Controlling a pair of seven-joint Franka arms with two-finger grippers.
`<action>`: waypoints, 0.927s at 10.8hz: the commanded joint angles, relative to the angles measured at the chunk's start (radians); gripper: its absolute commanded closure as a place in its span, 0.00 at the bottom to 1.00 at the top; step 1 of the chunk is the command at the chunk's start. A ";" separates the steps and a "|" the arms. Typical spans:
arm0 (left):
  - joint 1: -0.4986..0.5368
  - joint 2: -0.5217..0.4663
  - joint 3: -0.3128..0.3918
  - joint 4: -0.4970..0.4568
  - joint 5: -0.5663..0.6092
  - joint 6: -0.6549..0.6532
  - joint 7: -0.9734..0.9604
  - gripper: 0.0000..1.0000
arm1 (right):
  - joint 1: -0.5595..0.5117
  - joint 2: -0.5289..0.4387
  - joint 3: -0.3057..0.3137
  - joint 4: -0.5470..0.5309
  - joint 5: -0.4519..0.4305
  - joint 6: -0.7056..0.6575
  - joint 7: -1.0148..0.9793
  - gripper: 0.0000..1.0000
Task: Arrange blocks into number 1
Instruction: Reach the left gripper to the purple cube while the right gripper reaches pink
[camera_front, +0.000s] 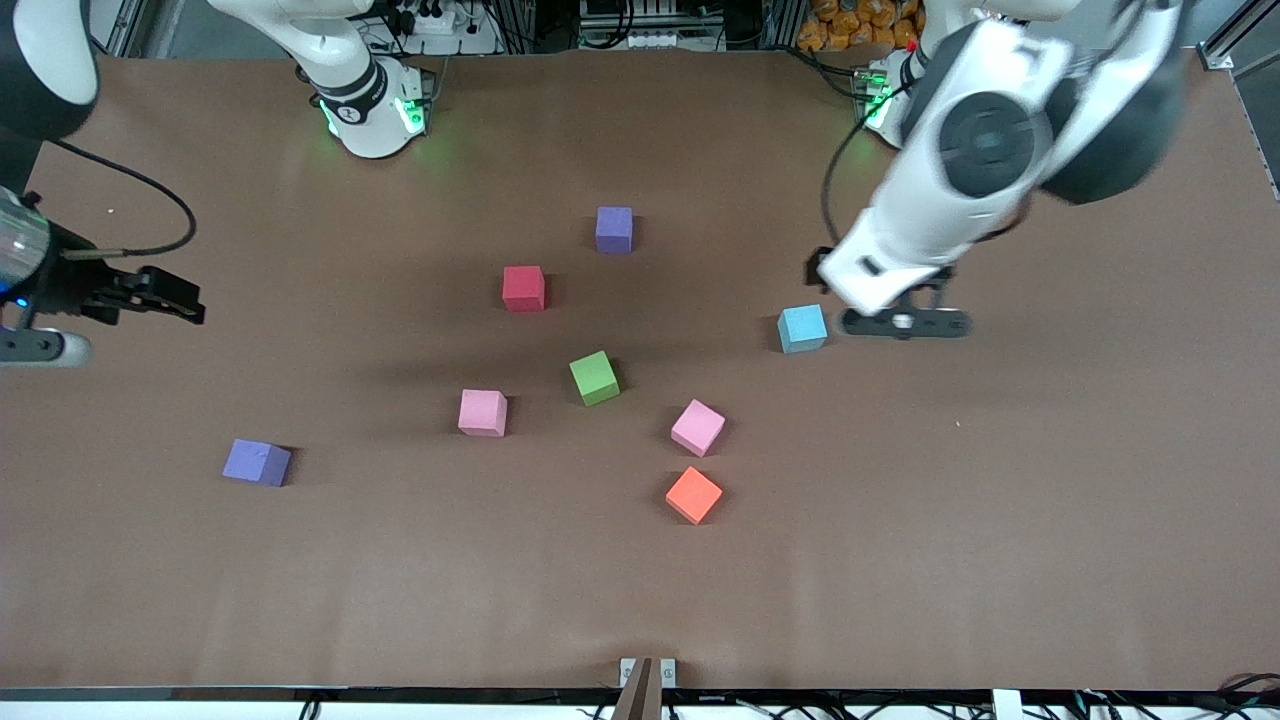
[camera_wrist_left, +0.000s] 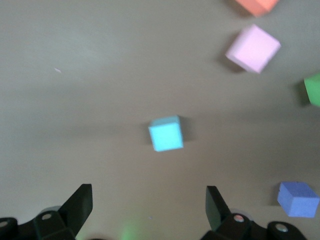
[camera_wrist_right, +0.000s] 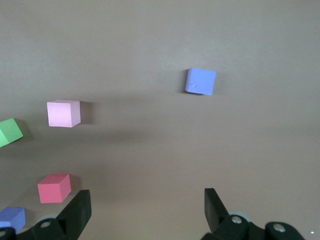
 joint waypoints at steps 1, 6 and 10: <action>-0.110 0.063 0.006 0.021 0.016 0.014 -0.099 0.00 | 0.012 0.070 0.003 -0.009 0.059 0.037 -0.011 0.00; -0.375 0.229 -0.002 0.017 -0.003 0.213 -0.439 0.00 | 0.086 0.217 0.003 -0.039 0.118 0.128 -0.011 0.00; -0.512 0.344 -0.003 -0.020 -0.079 0.414 -0.542 0.00 | 0.162 0.322 0.001 -0.040 0.156 0.183 0.065 0.00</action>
